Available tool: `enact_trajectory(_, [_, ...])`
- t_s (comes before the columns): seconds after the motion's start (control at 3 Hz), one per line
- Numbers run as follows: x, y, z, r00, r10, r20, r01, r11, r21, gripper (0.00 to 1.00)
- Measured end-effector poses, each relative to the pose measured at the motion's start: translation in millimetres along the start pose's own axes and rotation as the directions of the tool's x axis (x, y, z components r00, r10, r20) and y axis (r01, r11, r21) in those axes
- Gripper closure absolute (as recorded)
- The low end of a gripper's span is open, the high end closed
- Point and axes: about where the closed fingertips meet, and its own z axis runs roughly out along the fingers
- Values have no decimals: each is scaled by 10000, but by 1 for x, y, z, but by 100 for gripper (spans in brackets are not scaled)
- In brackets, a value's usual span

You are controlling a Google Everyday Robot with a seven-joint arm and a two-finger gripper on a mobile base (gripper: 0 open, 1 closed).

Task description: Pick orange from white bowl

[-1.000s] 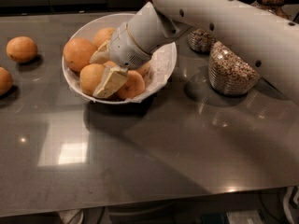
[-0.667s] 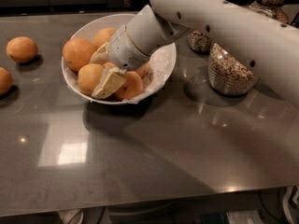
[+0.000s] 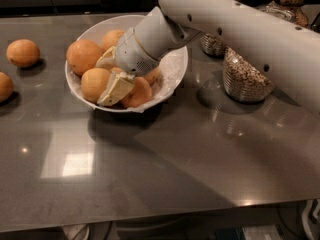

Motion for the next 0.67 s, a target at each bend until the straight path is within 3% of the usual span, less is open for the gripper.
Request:
enact_trajectory(0.33, [0, 0, 0, 10000, -1, 0, 1, 10000, -1, 85])
enact_trajectory(0.67, [-2, -1, -2, 10000, -2, -1, 2, 10000, 3, 100])
